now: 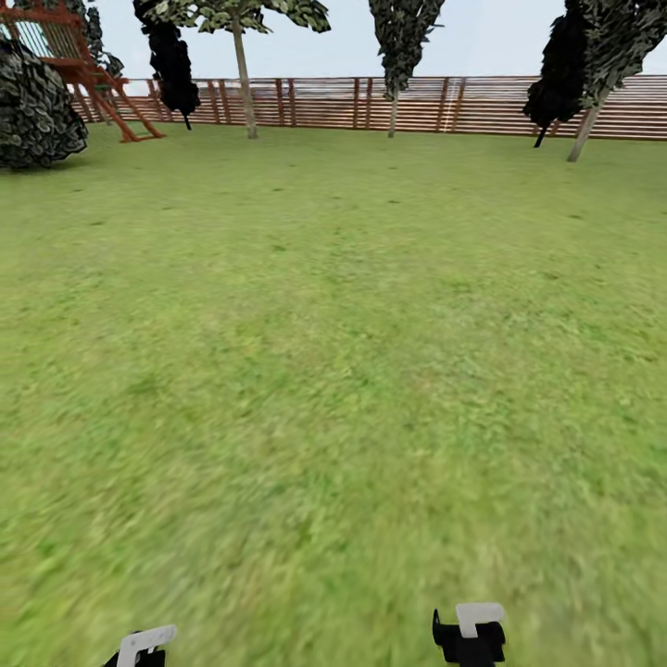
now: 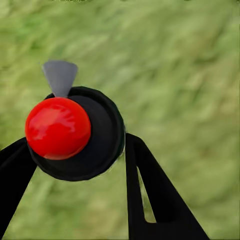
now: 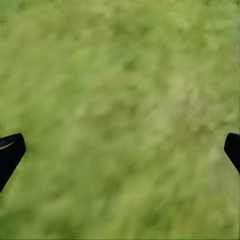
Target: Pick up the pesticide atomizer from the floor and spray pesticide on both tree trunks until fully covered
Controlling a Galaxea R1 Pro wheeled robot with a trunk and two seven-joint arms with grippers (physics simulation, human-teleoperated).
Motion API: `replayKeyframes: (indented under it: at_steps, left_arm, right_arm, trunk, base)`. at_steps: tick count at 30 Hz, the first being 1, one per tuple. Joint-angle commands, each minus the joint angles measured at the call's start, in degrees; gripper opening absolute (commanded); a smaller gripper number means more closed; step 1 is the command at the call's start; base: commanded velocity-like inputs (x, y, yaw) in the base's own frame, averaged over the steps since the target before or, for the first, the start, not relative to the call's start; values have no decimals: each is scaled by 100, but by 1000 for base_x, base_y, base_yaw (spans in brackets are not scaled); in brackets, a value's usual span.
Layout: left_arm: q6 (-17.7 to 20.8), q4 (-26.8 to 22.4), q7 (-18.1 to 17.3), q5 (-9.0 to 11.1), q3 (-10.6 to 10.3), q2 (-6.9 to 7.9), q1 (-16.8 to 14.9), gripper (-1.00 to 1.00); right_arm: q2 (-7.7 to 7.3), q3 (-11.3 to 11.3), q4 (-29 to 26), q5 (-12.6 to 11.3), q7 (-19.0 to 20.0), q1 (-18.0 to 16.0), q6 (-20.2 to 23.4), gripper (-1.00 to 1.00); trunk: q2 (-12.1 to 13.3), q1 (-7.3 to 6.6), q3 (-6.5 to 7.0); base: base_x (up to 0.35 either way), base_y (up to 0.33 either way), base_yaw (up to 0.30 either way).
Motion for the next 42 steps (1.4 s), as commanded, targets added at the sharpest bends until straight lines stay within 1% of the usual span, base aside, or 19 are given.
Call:
replayKeyframes:
  at_steps: [1, 8, 10, 15, 23, 24, 25, 27, 28, 29, 33, 42]
  left_arm:
    - [-19, 9, 33, -60, 20, 0, -6, -100]
    - [-15, 9, 37, -57, 20, 1, -6, -100]
    - [-13, 9, 37, -58, 22, 1, -6, -100]
    - [-11, 9, 37, -56, 28, 3, -6, -100]
    - [-13, 9, 37, -57, 29, 8, -6, -100]
    - [-13, 9, 37, -56, 29, 9, -6, -100]
    - [-10, 9, 37, -54, 29, 9, -6, -100]
    - [-9, 9, 37, -56, 29, 9, -6, -100]
    - [-8, 9, 37, -54, 29, 9, -6, -100]
    - [-13, 9, 37, -53, 29, 13, -6, -100]
    - [-17, 9, 37, -52, 29, 11, -6, -100]
    - [-17, 18, 37, -52, 29, 1, -6, -100]
  right_arm:
    - [1, 51, 4, -59, -12, -3, -21, 100]
    - [1, 51, 4, -59, -7, -2, -22, 100]
    - [-4, 53, 4, -45, 14, -2, -21, 100]
    - [-50, 68, 112, 149, 22, 13, -23, 100]
    - [-52, 69, 110, 138, 28, 14, -23, 100]
    - [-52, 69, 110, 136, 64, 14, -23, 100]
    - [-52, 69, 110, 135, 187, 16, -23, 100]
    - [-58, 65, 111, 133, 707, 29, -23, 100]
    - [-59, 62, 111, 134, 919, 36, -23, 100]
    - [-60, 61, 108, 132, 1048, 43, -23, 100]
    - [-61, 60, 101, 126, 1132, 49, -31, 100]
    - [-78, 51, 110, 127, 1128, 49, -32, 100]
  trunk:
    - [-1, 3, -9]
    - [-1, 3, -40]
    - [-1, 3, -42]
    - [-1, 3, -43]
    - [-1, 3, -43]
    - [-1, 3, -43]
    - [-1, 3, -43]
    - [-1, 3, -43]
    - [-1, 3, -43]
    - [-1, 3, -43]
    - [-1, 3, -43]
    - [-1, 3, -43]
  base:
    - [327, 99, 271]
    - [331, 107, 252]
    - [332, 95, 59]
    - [332, 77, 8]
    - [332, 72, 0]
    - [332, 72, 0]
    - [332, 72, 0]
    - [332, 72, 0]
    - [332, 72, 0]
    - [332, 72, 0]
    - [332, 62, 52]
    - [335, 4, 255]
